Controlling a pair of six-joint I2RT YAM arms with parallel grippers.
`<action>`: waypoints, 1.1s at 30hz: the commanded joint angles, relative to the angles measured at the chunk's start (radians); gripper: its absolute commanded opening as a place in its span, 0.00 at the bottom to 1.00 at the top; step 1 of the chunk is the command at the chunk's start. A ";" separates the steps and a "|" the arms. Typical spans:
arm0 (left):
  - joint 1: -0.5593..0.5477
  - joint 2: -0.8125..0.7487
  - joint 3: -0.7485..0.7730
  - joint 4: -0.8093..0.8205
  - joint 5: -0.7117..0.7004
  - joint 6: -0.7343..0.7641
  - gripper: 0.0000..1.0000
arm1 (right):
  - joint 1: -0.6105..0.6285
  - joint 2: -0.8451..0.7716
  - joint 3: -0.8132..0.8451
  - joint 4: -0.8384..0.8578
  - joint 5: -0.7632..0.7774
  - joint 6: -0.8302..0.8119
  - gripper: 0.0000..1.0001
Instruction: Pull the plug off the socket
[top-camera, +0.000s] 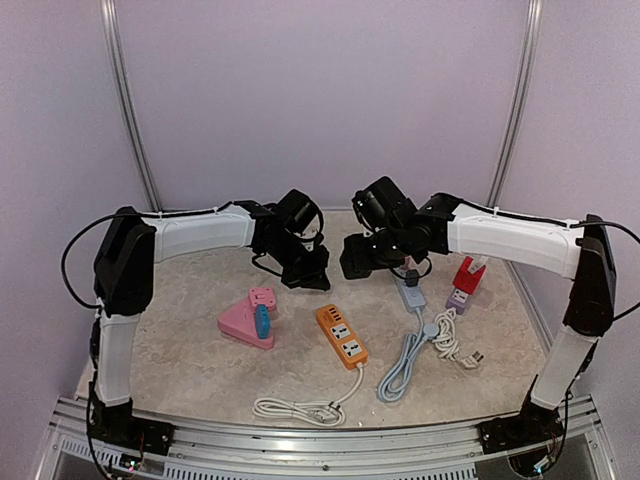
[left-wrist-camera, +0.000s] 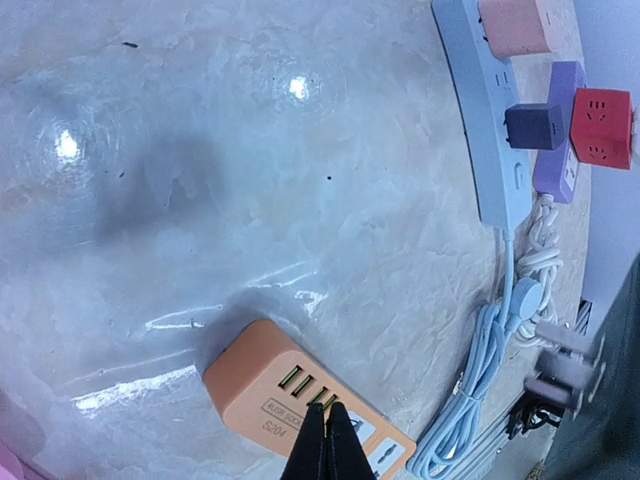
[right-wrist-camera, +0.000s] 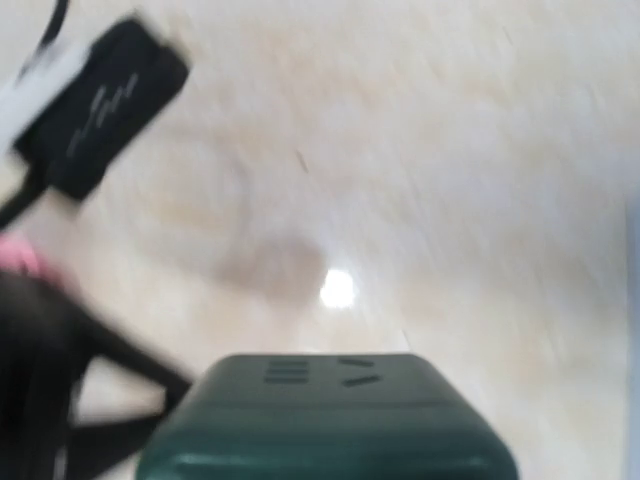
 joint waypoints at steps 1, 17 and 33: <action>0.025 -0.112 -0.026 -0.090 -0.112 0.034 0.01 | -0.064 0.075 0.069 0.174 -0.141 -0.063 0.10; 0.177 -0.450 -0.280 -0.132 -0.169 0.051 0.07 | -0.183 0.521 0.378 0.453 -0.573 0.038 0.19; 0.181 -0.509 -0.345 -0.099 -0.176 0.009 0.08 | -0.212 0.679 0.394 0.537 -0.649 0.142 0.49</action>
